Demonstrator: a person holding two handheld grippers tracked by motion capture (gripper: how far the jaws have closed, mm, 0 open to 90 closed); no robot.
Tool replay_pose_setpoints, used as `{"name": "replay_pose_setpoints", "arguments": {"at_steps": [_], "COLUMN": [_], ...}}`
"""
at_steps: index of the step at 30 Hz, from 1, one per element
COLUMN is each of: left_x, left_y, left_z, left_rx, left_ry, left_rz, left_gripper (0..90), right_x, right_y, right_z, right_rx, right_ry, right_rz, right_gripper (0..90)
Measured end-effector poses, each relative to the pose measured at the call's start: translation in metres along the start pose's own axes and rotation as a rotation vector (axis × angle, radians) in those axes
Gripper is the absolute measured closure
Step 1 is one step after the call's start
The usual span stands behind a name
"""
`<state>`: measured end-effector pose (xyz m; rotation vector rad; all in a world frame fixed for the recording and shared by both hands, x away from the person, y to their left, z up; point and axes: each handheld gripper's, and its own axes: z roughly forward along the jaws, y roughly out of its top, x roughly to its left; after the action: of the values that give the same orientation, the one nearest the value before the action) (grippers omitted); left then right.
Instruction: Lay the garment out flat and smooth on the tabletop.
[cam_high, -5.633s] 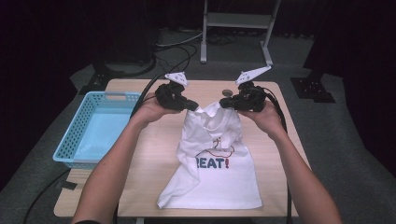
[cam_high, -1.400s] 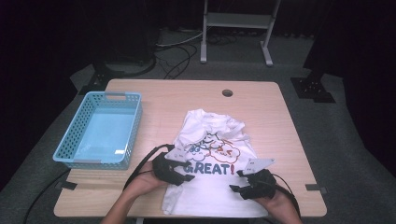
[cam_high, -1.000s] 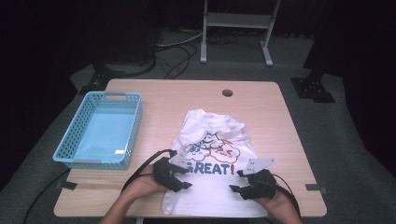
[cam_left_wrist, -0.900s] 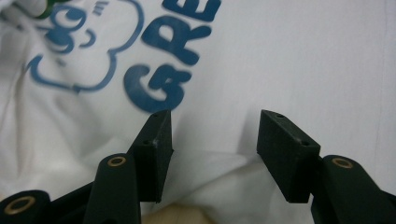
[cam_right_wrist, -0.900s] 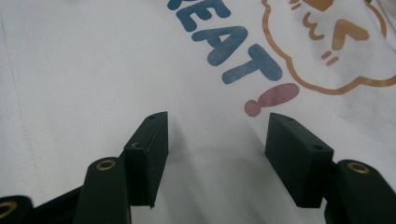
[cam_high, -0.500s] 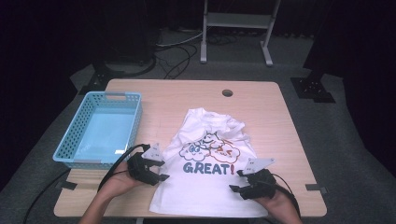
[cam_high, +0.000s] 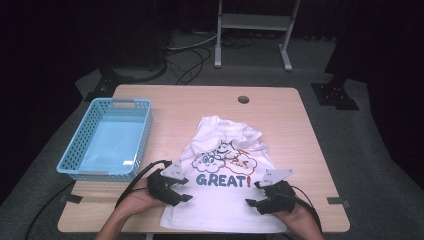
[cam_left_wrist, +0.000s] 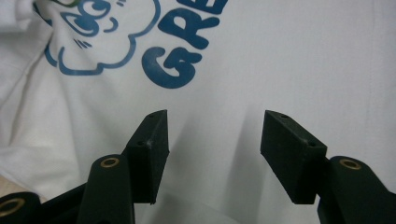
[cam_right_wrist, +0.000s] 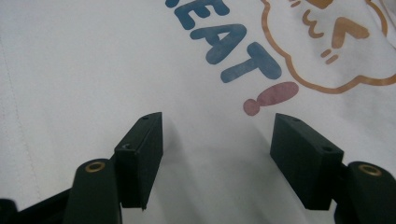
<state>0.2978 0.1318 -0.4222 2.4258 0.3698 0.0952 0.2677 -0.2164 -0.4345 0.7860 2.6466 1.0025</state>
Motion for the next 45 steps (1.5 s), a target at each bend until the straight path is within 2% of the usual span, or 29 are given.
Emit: {"name": "replay_pose_setpoints", "arguments": {"at_steps": [2, 9, 18, 24, 26, 28, 29, 32, 36, 38, 39, 40, 43, 45], "left_x": [0.001, 0.003, -0.003, -0.007, -0.008, -0.01, -0.01, -0.011, -0.013, -0.015, -0.015, -0.016, -0.017, -0.017], "left_y": [-0.003, -0.012, -0.024, -0.022, -0.02, -0.017, -0.017, -0.008, -0.001, 0.002, 0.003, 0.006, 0.007, 0.007], "left_z": [0.002, -0.006, -0.014, -0.014, -0.015, -0.017, -0.017, -0.016, -0.014, -0.013, -0.014, -0.014, -0.015, -0.015], "left_rx": [0.004, 0.003, -0.001, 0.001, -0.022, -0.066, -0.066, -0.115, -0.141, -0.158, -0.169, -0.196, -0.221, -0.245], "left_ry": [-0.004, 0.023, 0.048, 0.051, 0.05, 0.047, 0.047, 0.044, 0.047, 0.05, 0.05, 0.053, 0.055, 0.052], "left_rz": [-0.013, -0.03, -0.016, -0.003, -0.006, -0.013, -0.013, -0.013, -0.009, -0.006, -0.004, -0.004, -0.004, -0.019], "left_gripper": [40.7, 40.5, 40.0, 38.9, 38.0, 37.4, 37.4, 35.1, 33.4, 32.6, 32.6, 32.5, 32.4, 32.3], "right_x": [0.0, -0.002, -0.006, -0.006, -0.006, -0.008, -0.008, -0.018, -0.026, -0.034, -0.034, -0.04, -0.047, -0.053], "right_y": [0.0, -0.002, -0.009, -0.01, -0.007, -0.004, -0.004, 0.007, 0.019, 0.031, 0.031, 0.038, 0.046, 0.053], "right_z": [-0.001, -0.002, -0.008, -0.01, -0.01, -0.011, -0.011, -0.015, -0.016, -0.016, -0.016, -0.016, -0.015, -0.012], "right_rx": [0.002, 0.005, 0.01, 0.016, 0.037, 0.031, 0.031, -0.003, -0.027, -0.053, -0.053, -0.061, -0.077, -0.075], "right_ry": [0.002, 0.013, 0.026, 0.03, 0.03, 0.005, 0.005, -0.021, -0.042, -0.076, -0.076, -0.096, -0.114, -0.131], "right_rz": [0.001, -0.01, -0.024, -0.026, -0.028, -0.03, -0.03, 0.001, 0.023, 0.045, 0.045, 0.065, 0.084, 0.098], "right_gripper": [33.1, 32.7, 32.5, 31.5, 28.4, 28.2, 28.2, 28.2, 28.1, 27.0, 27.0, 27.0, 27.0, 27.0]}}
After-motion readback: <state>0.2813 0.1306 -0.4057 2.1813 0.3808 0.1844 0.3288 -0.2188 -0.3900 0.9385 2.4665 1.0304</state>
